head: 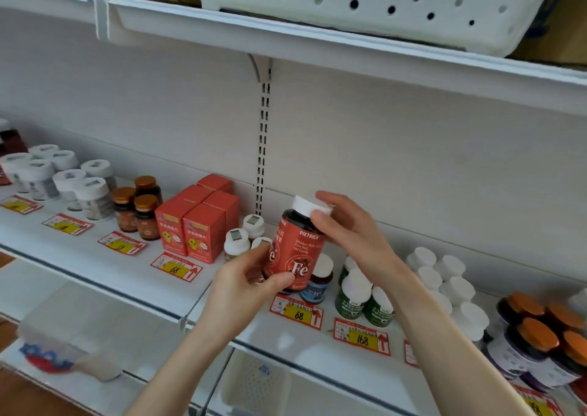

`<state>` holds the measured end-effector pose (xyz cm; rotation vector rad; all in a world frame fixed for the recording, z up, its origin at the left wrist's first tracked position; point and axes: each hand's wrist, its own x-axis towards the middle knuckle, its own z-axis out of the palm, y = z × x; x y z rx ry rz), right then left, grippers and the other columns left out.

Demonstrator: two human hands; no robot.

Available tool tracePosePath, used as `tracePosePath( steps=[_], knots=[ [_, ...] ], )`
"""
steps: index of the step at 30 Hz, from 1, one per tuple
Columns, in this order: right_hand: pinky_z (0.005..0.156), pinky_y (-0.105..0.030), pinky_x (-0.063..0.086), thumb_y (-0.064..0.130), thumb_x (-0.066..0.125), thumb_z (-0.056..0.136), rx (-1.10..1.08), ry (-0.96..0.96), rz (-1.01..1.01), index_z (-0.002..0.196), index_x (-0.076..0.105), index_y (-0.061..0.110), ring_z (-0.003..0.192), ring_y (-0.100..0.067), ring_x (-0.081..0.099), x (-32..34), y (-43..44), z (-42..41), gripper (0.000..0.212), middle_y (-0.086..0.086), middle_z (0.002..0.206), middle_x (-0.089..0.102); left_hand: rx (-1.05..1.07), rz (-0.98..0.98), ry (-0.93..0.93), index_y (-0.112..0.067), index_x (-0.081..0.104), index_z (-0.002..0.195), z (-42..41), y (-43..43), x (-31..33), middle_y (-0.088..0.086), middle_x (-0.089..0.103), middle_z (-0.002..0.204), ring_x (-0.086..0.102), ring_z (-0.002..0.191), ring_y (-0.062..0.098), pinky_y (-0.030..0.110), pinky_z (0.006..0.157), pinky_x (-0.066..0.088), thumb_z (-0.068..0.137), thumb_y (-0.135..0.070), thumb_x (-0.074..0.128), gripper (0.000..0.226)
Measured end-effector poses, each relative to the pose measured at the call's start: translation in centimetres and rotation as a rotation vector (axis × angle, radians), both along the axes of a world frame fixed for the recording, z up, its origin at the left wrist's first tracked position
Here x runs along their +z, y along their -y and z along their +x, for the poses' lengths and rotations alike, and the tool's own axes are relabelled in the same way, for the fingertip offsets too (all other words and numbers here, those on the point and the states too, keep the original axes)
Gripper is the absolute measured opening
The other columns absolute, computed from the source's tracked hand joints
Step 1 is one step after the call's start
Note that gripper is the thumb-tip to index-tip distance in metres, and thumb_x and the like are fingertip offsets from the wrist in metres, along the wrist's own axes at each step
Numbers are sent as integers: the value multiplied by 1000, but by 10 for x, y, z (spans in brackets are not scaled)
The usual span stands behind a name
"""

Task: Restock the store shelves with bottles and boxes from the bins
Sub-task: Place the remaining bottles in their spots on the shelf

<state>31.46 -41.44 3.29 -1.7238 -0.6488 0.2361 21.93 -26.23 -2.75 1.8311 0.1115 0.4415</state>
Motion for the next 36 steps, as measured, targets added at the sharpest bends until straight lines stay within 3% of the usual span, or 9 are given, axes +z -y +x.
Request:
tracePosePath(
  steps=[6, 11, 13, 16, 25, 29, 31, 34, 36],
  knots=[
    [71, -12, 52, 30, 68, 79, 124, 81, -51, 98, 62, 35, 83, 9, 63, 8, -67, -5, 21, 20, 93, 64, 183, 45, 12, -41, 56, 97, -34, -41, -6, -26, 65, 90, 60, 87, -10, 4, 75, 44, 70, -31, 76, 35],
    [87, -25, 51, 26, 73, 76, 167, 124, -40, 101, 64, 30, 98, -5, 62, 12, -144, -22, 27, 10, 106, 66, 332, 410, -21, -18, 49, 130, -71, -99, -4, -20, 49, 111, 46, 104, -5, -4, 83, 29, 69, -77, 49, 86],
    [84, -16, 49, 22, 74, 76, 183, 141, -30, 106, 63, 25, 94, 1, 60, 14, -183, -31, 32, 12, 103, 64, 377, 605, -116, -14, 47, 132, -90, -133, -7, -12, 53, 117, 50, 110, 4, 4, 88, 32, 67, -86, 24, 100],
    [74, -6, 45, 17, 74, 76, 217, 147, -6, 108, 62, 20, 86, 5, 58, 15, -247, -46, 34, 16, 96, 61, 460, 932, -280, -7, 64, 111, -119, -196, -19, 2, 67, 93, 67, 79, 17, 21, 62, 51, 81, -76, 11, 92],
    [90, -26, 46, 20, 75, 76, 275, 222, -57, 113, 60, 19, 101, -11, 57, 13, -430, -89, 40, 6, 108, 59, 519, 1174, -497, -16, 71, 97, -191, -354, -32, -3, 67, 76, 65, 65, 12, 23, 56, 53, 70, -73, 30, 75],
    [81, -20, 41, 23, 74, 76, 283, 245, -92, 116, 60, 16, 97, -10, 55, 17, -486, -96, 43, 1, 112, 61, 514, 1085, -550, -18, 36, 140, -206, -394, -25, 2, 51, 131, 48, 120, 20, 30, 100, 39, 82, -67, 40, 76],
    [80, -20, 40, 24, 74, 76, 274, 248, -100, 116, 60, 16, 97, -10, 55, 20, -510, -94, 43, 3, 109, 60, 502, 1092, -542, -21, 22, 145, -202, -414, -25, 0, 39, 142, 37, 129, 19, 29, 107, 29, 85, -65, 39, 76],
    [80, -21, 41, 25, 74, 76, 241, 261, -123, 115, 60, 16, 96, -10, 55, 21, -547, -87, 43, 5, 106, 59, 526, 1118, -510, -17, 36, 139, -189, -449, -28, 5, 50, 132, 47, 122, 23, 33, 102, 37, 81, -64, 48, 76],
    [80, -22, 44, 26, 76, 74, 211, 271, -119, 113, 62, 16, 98, -12, 58, 17, -577, -77, 42, 5, 104, 60, 514, 1194, -465, -11, 61, 115, -176, -479, -35, 7, 66, 100, 65, 91, 25, 34, 77, 53, 65, -65, 66, 74]
  ],
)
